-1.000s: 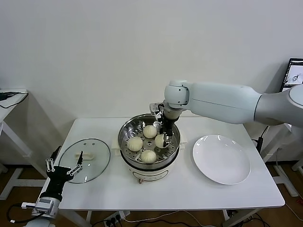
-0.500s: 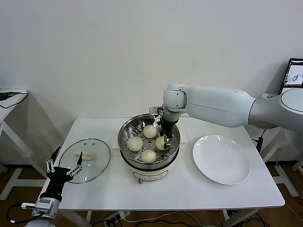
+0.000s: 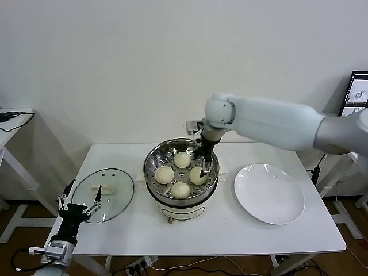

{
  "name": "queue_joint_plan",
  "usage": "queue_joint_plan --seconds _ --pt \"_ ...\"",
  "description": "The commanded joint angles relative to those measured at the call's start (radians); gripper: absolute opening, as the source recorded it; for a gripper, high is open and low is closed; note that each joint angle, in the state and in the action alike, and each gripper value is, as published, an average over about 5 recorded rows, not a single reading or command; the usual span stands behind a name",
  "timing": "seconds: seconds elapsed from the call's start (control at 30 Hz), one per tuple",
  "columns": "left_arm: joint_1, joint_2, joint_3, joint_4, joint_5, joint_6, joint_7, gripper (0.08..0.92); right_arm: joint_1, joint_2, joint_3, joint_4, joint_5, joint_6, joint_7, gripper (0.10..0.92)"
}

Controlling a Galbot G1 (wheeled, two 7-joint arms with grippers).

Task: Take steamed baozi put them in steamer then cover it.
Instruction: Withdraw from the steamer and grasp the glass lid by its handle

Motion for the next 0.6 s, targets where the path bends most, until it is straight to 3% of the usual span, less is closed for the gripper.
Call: queue_joint_plan --seconds 0.03,0.33,0.6 --pt "0.007 -0.002 0.009 -0.016 0.011 0.006 -0.010 0.823 0.051 -0.200 0.145 0.059 0.049 0.008 -0.032 0.823" --pt "0.014 -0.016 0.009 -0.053 0.008 0.047 -0.048 0.823 -0.368 -0.430 0.781 0.156 -0.023 0.041 0.053 0.823" --pt "0.006 -0.023 0.001 -0.094 -0.009 0.076 -0.079 0.823 -0.834 -0.527 1.299 0.268 0.142 0.239 0.498 0.823"
